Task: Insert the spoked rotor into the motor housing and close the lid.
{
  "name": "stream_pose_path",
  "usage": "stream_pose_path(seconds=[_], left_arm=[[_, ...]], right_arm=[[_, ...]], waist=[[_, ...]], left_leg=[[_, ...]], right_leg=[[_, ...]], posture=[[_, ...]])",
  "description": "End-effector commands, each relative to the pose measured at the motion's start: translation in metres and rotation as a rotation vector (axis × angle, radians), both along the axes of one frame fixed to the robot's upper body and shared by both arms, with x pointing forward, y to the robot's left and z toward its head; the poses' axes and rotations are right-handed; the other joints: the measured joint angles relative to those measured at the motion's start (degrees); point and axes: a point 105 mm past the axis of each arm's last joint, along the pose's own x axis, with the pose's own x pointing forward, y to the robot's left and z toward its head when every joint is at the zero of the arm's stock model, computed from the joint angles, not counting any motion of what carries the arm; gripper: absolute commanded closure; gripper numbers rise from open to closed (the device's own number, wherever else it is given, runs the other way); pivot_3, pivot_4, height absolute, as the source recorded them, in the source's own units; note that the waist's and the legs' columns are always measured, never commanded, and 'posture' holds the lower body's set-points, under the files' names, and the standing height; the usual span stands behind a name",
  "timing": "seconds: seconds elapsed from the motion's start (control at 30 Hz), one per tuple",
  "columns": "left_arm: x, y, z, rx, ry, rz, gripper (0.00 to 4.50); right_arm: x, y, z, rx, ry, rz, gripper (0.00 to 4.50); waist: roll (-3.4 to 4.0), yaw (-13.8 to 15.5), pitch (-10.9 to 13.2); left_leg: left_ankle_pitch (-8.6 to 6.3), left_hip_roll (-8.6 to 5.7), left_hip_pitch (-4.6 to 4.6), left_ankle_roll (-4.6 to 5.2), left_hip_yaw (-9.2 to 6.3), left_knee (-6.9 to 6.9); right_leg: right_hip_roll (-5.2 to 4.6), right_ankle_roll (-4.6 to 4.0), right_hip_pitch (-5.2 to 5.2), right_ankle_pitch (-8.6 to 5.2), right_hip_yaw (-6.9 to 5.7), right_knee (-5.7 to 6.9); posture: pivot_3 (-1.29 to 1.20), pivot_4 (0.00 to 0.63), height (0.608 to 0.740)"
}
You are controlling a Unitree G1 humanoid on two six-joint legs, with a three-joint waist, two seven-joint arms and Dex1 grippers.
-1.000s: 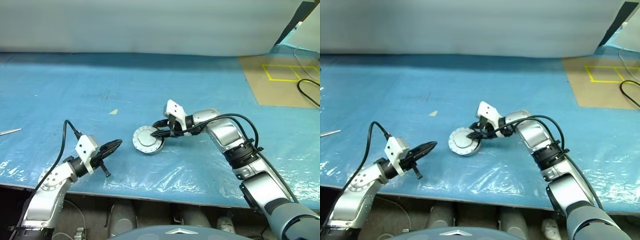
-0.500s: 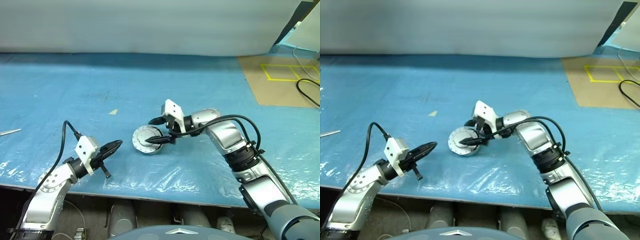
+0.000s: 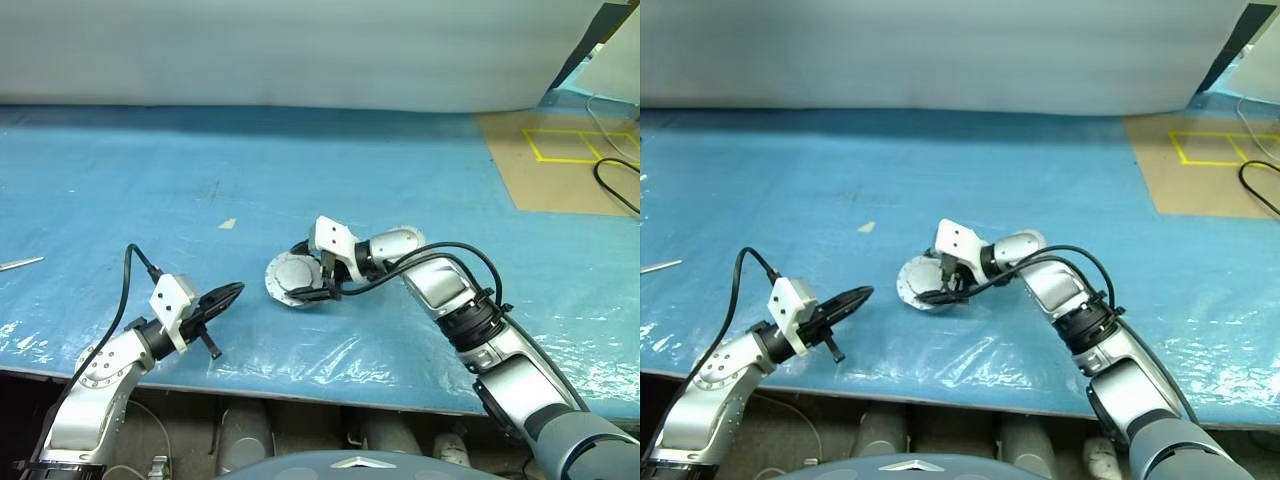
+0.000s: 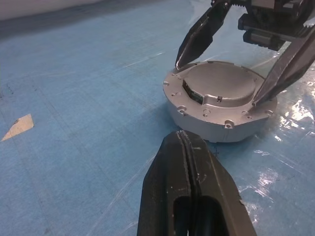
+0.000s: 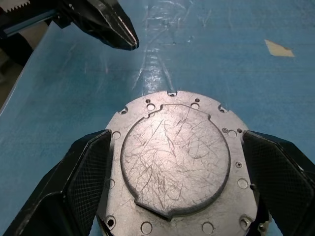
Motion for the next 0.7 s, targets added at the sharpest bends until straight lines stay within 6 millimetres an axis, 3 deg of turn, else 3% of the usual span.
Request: stream_pose_path(seconds=[0.03,0.23,0.33,0.43,0.7], left_arm=[[0.002,-0.002,0.010,-0.005,-0.041,-0.008,4.50],[0.005,-0.003,0.010,-0.003,-0.047,-0.009,4.50],[0.005,-0.003,0.010,-0.004,-0.048,-0.008,4.50],[0.006,-0.003,0.009,-0.001,-0.050,-0.007,4.50],[0.007,-0.004,0.009,-0.009,-0.052,-0.008,4.50]], right_arm=[[-0.004,0.001,-0.003,-0.010,-0.019,0.028,0.02],[0.002,-0.002,-0.010,-0.034,-0.045,0.010,0.02],[0.004,-0.002,-0.007,-0.016,-0.048,0.007,0.64],[0.004,-0.004,-0.007,-0.021,-0.045,0.011,1.53],[0.008,-0.004,0.008,0.026,-0.012,-0.015,1.53]], waist=[[0.00,0.00,0.00],[0.00,-0.02,-0.01],[0.00,-0.03,-0.01],[0.00,-0.02,-0.01],[0.00,0.11,-0.01]], left_leg=[[0.00,0.00,0.00,0.00,0.00,0.00],[0.00,0.00,0.14,0.00,0.00,0.02],[-0.01,0.00,0.30,0.01,0.00,0.02],[-0.01,0.00,0.47,0.01,0.00,0.02],[-0.02,0.00,0.58,0.03,0.00,0.01]], right_leg=[[0.00,0.00,0.00,0.00,0.00,0.00],[0.00,0.00,0.12,0.00,0.01,0.04],[0.00,-0.01,0.29,-0.01,0.02,0.02],[-0.01,-0.02,0.48,-0.01,0.02,0.00],[-0.02,-0.02,0.61,-0.02,0.02,-0.02]], posture=[[0.00,0.150,0.740],[0.00,0.150,0.740],[0.00,0.150,0.740],[0.00,0.150,0.740],[0.00,0.150,0.740]])
